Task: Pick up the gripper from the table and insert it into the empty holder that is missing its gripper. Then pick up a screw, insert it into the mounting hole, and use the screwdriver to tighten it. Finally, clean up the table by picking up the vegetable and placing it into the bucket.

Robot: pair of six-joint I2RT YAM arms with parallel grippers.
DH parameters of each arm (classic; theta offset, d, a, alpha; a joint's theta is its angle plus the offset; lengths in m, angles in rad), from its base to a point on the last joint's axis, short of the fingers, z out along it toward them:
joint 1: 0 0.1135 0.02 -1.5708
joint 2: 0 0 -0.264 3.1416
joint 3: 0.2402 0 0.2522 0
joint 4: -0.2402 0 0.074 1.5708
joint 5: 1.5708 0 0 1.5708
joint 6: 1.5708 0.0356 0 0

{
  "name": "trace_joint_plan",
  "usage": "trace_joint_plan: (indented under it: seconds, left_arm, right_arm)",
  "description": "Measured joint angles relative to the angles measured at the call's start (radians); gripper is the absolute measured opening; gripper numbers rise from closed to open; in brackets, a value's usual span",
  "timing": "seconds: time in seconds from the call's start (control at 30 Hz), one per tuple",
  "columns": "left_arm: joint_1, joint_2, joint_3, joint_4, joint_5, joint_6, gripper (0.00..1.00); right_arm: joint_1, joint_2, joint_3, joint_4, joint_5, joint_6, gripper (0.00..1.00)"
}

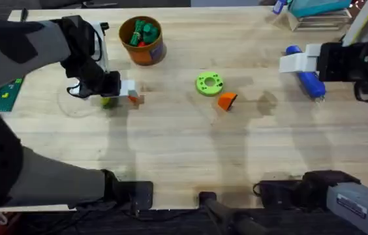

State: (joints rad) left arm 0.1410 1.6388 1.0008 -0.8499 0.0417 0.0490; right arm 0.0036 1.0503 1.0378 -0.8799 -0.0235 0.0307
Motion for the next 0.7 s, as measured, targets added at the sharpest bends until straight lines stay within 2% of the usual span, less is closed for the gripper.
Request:
trace_joint_plan:
  seconds: [0.17,0.4,0.6,0.7]
  left_arm:
    - [0.000,-0.096,0.002,-0.010,0.120,0.000,0.985]
    - [0.000,-0.353,0.037,-0.008,0.300,-0.019,0.985]
    - [0.000,-0.575,0.052,0.002,0.485,-0.035,0.985]
    - [0.000,-0.669,0.055,0.002,0.542,-0.043,0.985]
  right_arm:
    - [0.000,0.000,0.000,0.000,0.000,0.000,0.994]
    - [0.000,0.000,0.000,0.000,0.000,0.000,0.994]
    - [0.000,0.000,0.000,0.000,0.000,0.000,0.994]
    - [0.000,0.000,0.000,0.000,0.000,0.000,0.993]
